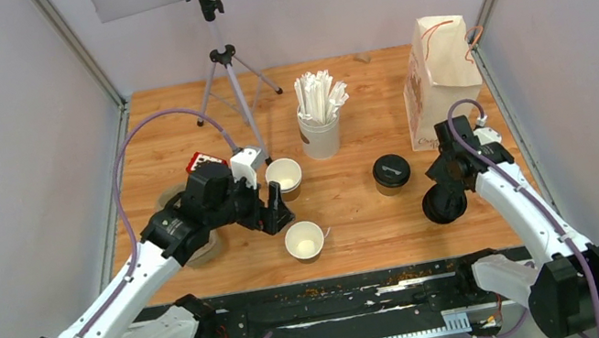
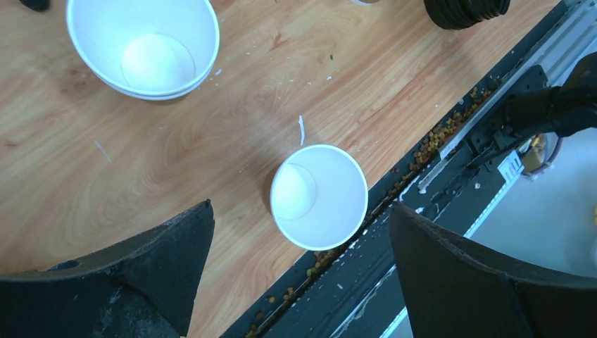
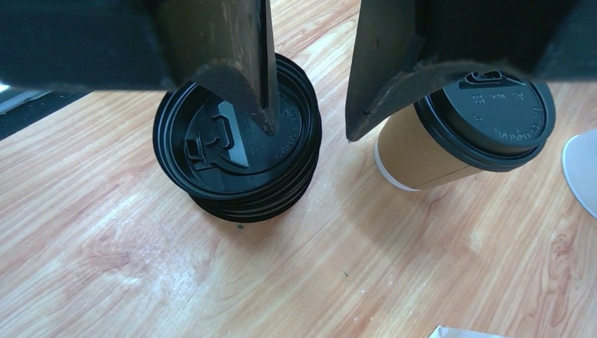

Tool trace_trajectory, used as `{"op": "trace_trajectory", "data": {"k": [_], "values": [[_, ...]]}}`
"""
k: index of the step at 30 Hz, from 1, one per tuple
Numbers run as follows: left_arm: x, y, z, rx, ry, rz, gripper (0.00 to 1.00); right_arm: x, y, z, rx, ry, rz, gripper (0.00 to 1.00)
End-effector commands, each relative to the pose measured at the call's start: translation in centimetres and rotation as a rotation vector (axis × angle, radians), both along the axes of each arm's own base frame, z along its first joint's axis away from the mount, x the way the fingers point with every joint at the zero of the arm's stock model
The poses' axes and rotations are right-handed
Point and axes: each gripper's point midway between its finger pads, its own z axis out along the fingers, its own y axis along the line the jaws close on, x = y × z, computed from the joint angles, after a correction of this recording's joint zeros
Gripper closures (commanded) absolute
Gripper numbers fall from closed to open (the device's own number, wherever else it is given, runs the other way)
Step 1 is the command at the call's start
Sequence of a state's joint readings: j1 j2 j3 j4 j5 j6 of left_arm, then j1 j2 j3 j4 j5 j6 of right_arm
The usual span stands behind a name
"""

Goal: Pack the takeout coffee

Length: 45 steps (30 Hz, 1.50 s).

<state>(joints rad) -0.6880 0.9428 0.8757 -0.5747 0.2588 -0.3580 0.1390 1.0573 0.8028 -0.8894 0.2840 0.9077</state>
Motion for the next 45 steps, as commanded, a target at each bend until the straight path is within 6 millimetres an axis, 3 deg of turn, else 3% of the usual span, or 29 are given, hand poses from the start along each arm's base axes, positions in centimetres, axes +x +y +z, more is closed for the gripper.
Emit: {"op": "trace_trajectory", "data": {"k": [1,9,16,28,34,45], "values": [[-0.9,1.7,0.9,0.091,-0.070,-0.068,0.00,1.2,0.6,0.7,0.068,-0.078,-0.030,0.61],[-3.0,1.0,-0.2,-0.031,-0.146,-0.170,0.00,0.6,0.9,-0.1,0.094,-0.051,-0.056,0.62],[-2.5,2.2,0.2,-0.026,-0.212,-0.107,0.00,1.1,1.0,0.2,0.109,-0.068,-0.067,0.70],[-2.4,2.5,-0.2,-0.023,-0.209,-0.086,0.00,0.9,1.0,0.2,0.117,-0.080,-0.080,0.81],[-2.4,2.6,-0.1,-0.023,-0.212,-0.083,0.00,0.7,1.2,0.0,0.134,-0.079,-0.089,0.77],[-2.7,2.3,0.0,-0.031,-0.210,-0.101,0.00,0.2,1.0,-0.4,0.141,-0.072,-0.106,0.81]]}}
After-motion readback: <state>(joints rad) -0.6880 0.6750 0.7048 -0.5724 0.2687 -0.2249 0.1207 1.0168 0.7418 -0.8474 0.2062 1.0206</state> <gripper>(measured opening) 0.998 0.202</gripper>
